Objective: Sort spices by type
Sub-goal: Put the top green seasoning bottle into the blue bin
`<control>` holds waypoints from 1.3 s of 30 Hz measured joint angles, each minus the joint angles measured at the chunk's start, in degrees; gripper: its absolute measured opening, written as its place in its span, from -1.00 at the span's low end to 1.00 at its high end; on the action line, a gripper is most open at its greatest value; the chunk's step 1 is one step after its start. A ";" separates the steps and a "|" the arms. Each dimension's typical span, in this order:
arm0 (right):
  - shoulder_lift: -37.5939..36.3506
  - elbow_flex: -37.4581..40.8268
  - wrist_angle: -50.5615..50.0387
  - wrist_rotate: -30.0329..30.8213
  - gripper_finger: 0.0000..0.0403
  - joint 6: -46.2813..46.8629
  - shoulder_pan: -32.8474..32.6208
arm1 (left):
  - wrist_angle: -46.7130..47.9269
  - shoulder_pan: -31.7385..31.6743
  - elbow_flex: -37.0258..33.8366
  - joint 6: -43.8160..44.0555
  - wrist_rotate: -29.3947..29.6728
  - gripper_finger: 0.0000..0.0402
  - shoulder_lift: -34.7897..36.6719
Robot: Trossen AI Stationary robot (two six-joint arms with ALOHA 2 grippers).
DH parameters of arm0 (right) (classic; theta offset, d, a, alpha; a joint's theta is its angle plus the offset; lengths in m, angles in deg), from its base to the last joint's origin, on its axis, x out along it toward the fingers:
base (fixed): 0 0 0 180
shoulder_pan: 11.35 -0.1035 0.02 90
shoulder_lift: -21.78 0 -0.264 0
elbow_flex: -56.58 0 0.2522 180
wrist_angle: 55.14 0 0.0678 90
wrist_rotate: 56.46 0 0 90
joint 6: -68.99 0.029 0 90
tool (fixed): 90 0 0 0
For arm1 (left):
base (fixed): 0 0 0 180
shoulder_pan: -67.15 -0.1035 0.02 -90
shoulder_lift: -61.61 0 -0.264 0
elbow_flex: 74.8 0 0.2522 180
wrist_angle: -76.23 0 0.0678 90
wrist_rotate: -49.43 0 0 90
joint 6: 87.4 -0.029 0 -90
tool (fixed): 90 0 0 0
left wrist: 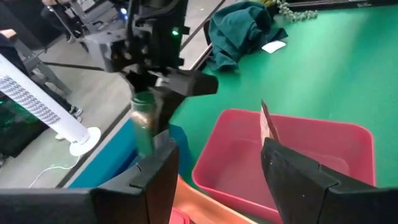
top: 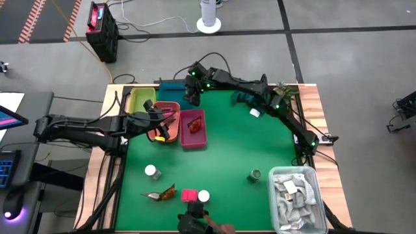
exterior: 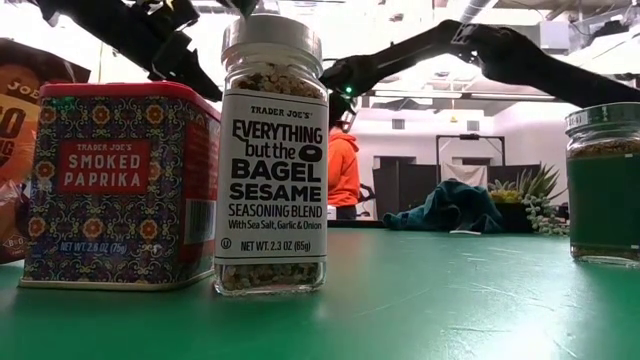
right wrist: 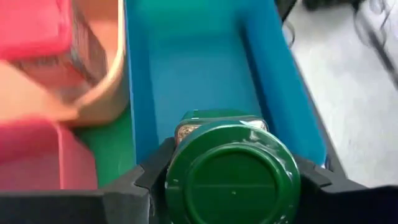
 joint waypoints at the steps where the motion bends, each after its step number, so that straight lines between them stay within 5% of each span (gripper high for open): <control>1: -0.03 -0.01 0.86 0.01 0.13 -0.04 0.15 | -0.09 0.00 0.00 -0.11 0.00 0.08 0.00; 31: -0.13 -0.11 2.03 -0.39 0.28 -2.04 -0.14 | 0.29 -0.04 0.00 -1.31 -0.02 0.08 -0.02; 39: -0.13 -0.11 1.90 -0.62 0.51 -2.05 -0.14 | 0.31 -0.04 0.00 -1.31 -0.02 0.08 -0.02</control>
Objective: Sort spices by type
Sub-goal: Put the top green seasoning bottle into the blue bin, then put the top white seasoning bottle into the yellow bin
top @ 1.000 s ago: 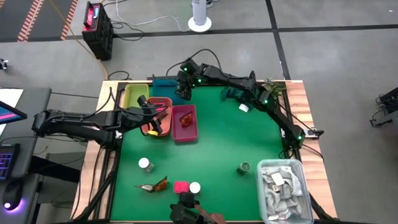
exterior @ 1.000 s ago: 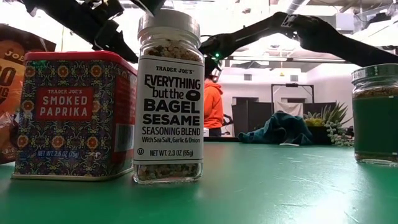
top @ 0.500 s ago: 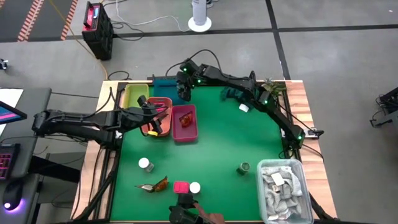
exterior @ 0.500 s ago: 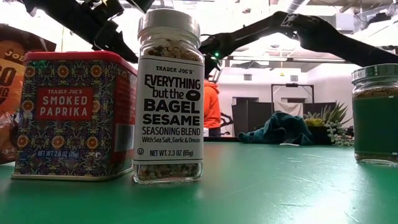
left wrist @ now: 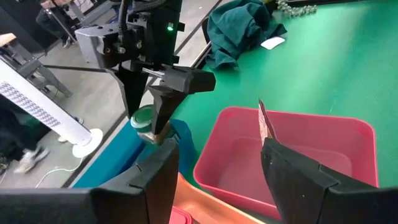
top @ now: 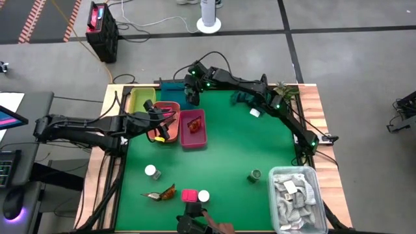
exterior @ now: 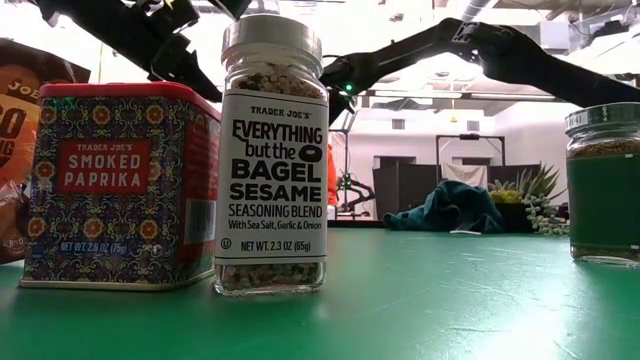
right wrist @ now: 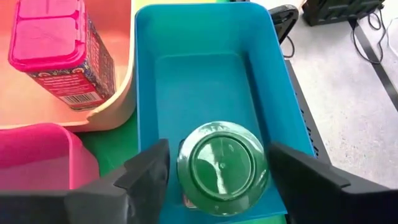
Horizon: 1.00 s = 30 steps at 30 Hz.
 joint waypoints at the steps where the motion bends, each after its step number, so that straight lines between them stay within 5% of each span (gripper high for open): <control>1: 0.00 0.00 0.04 0.00 0.54 -0.01 0.00 | 0.00 0.00 0.00 0.00 0.00 0.08 0.00; 14: -8.50 -0.04 -4.66 0.00 0.69 0.92 0.05 | 5.05 0.00 0.00 1.95 -0.47 0.08 0.02; 23: -15.80 -0.07 -27.78 0.01 0.69 0.73 -4.48 | 12.78 1.52 1.99 8.33 -33.83 0.08 0.44; 30: -15.80 0.02 -30.65 1.61 0.69 1.60 -6.73 | 29.30 9.48 10.81 13.74 -29.34 0.08 0.48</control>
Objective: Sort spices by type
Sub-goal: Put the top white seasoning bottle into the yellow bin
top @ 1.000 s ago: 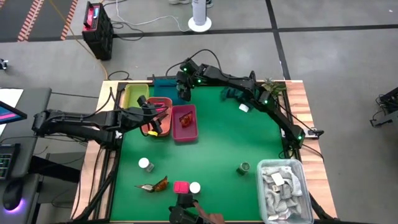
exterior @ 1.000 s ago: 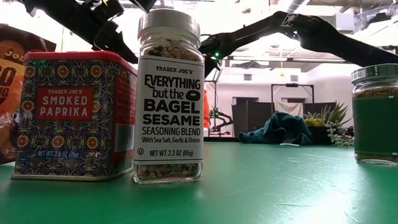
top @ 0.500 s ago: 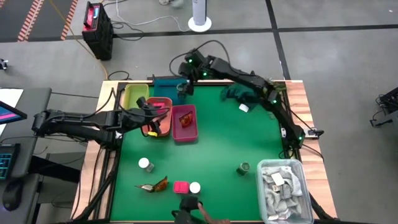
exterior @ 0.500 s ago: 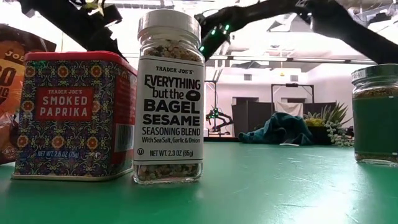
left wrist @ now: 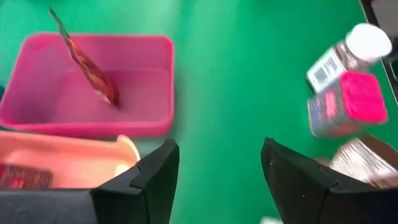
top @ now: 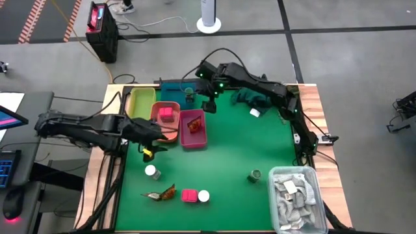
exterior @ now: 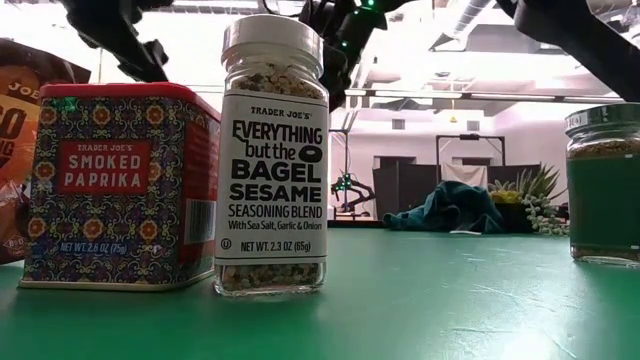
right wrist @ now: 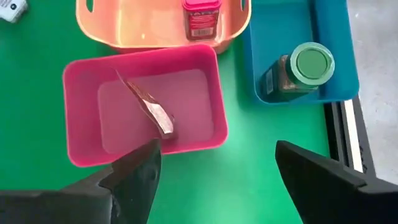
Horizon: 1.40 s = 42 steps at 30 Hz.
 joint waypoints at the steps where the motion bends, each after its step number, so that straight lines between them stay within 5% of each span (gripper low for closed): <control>1: 0.00 0.00 -0.26 0.81 0.69 0.08 -0.33 | 1.96 1.42 1.08 0.71 0.95 0.08 0.00; 12: -3.69 0.02 -9.98 8.28 0.58 4.54 -1.54 | 11.56 10.07 5.32 9.30 2.48 0.08 -0.40; 23: -12.14 0.85 -3.57 12.26 0.57 7.08 -4.69 | 12.62 15.85 5.12 14.45 3.60 0.08 -2.35; 42: -36.76 59.99 46.59 16.30 0.57 14.49 -8.45 | 5.96 24.97 0.66 21.89 10.86 0.08 -2.45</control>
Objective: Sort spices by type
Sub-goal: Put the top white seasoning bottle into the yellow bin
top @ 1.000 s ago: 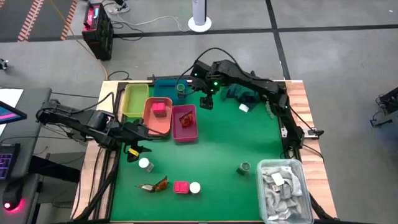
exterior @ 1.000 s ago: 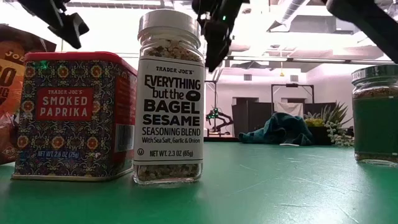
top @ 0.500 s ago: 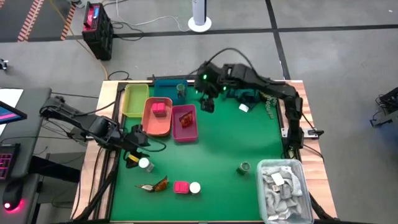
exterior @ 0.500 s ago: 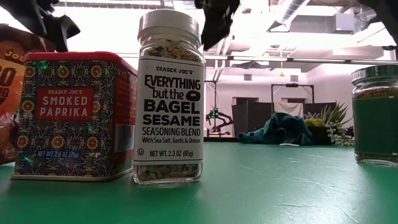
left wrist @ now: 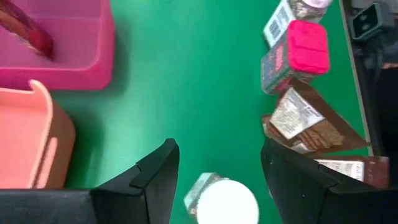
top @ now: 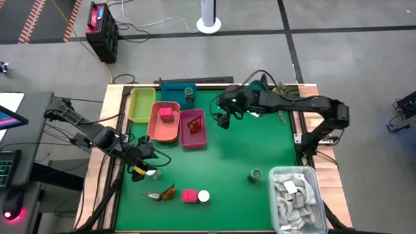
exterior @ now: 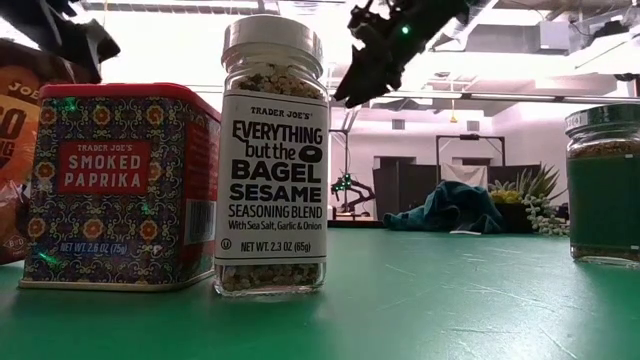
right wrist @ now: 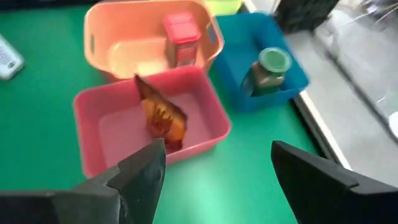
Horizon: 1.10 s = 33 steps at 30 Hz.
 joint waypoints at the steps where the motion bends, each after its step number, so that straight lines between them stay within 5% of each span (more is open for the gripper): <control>1: -0.81 2.09 3.22 0.45 0.57 0.07 -0.07 | 0.04 0.34 0.00 0.19 0.93 0.08 -0.36; 6: -2.93 9.76 18.41 0.86 0.57 -1.01 -0.80 | 0.16 1.13 0.00 0.23 1.87 0.08 -4.02; 13: -2.93 10.50 28.20 0.86 0.57 -6.46 0.91 | 5.18 1.07 4.55 -3.47 -2.17 0.08 -11.78; 22: -2.89 10.50 26.52 0.84 0.57 -5.72 3.19 | 10.42 1.00 8.80 -5.31 -2.40 0.16 -20.38; 33: -2.86 10.50 25.62 0.78 0.57 -5.96 1.67 | 17.57 0.98 17.57 -11.66 -5.02 0.66 -28.84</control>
